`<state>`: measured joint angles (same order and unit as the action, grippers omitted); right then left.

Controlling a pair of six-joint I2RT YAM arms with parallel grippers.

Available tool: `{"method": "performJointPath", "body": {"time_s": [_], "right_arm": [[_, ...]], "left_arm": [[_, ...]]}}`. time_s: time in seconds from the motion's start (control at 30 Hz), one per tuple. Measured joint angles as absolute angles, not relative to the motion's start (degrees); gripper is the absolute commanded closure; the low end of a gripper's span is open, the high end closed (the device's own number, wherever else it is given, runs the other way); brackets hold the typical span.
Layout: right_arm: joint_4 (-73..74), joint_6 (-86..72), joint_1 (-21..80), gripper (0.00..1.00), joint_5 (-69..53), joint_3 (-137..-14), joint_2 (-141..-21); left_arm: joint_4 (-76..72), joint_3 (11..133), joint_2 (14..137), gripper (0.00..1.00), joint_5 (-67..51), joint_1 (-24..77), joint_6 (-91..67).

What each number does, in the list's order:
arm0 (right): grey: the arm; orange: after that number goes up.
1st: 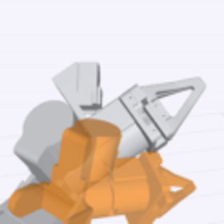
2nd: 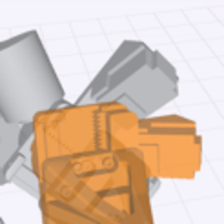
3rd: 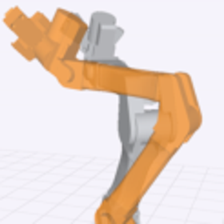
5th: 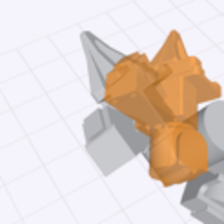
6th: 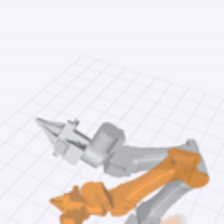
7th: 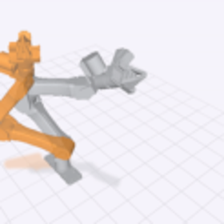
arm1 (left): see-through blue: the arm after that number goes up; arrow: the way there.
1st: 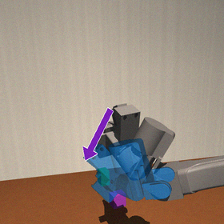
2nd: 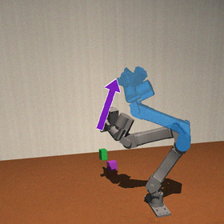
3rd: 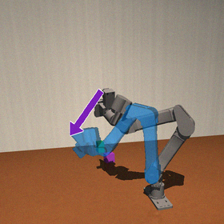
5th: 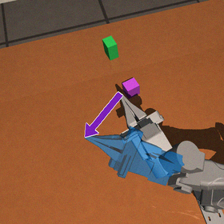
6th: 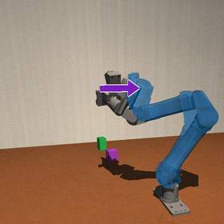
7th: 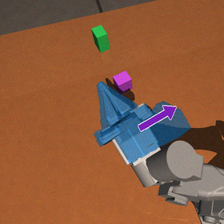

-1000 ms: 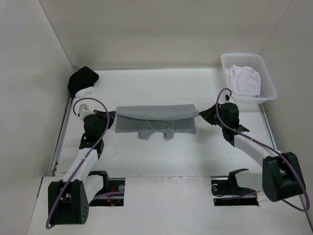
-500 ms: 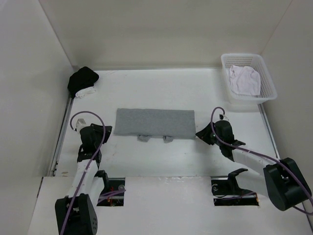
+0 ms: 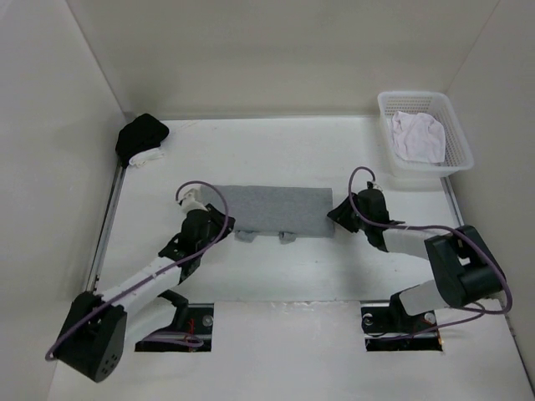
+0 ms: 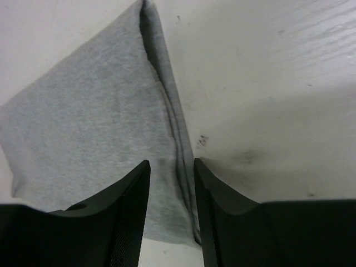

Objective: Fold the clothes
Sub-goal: Fold the tank top

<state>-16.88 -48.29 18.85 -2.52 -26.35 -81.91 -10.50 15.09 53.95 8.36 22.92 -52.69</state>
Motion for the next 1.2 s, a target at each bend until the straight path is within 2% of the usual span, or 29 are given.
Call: {"method": "performJointPath", "body": {"time_s": [0.1,0.23,0.33,0.43,0.53,0.77,0.87,1.0,1.2], "right_arm": [[-20.6,-50.6,18.7,0.65,-4.5,-26.7,-84.7],[-27.0,-54.8,17.9,0.91,-8.1,-26.9,-90.1],[-30.9,-57.5,16.7,0.98,-9.1,-25.4,-91.2],[-31.7,-58.7,16.0,1.0,-8.2,-22.4,-88.2],[-29.1,-57.9,16.0,1.0,-6.1,-19.6,-80.3],[-13.6,-50.7,15.3,0.99,0.9,-19.3,-54.1],[-5.0,-47.1,16.3,0.99,4.1,-23.1,-48.3],[3.2,-42.5,22.2,0.98,7.4,-32.9,-51.2],[9.2,-36.9,35.1,0.98,12.5,-49.5,-65.9]], "left_arm": [[-14.2,18.1,59.3,0.77,11.1,29.7,-51.6],[-20.9,21.3,64.8,0.77,13.0,33.9,-50.6],[-24.9,22.3,68.8,0.77,13.1,34.9,-50.4],[-26.8,22.3,70.9,0.78,13.0,35.7,-50.2],[-28.2,22.3,72.0,0.78,12.8,37.2,-50.2],[-31.0,22.3,74.0,0.77,12.5,42.9,-50.3],[-31.9,22.3,74.0,0.77,12.4,42.9,-50.3],[-32.0,22.3,72.7,0.77,11.7,41.8,-50.4],[-32.4,19.8,65.9,0.77,11.1,38.5,-50.6]]}}
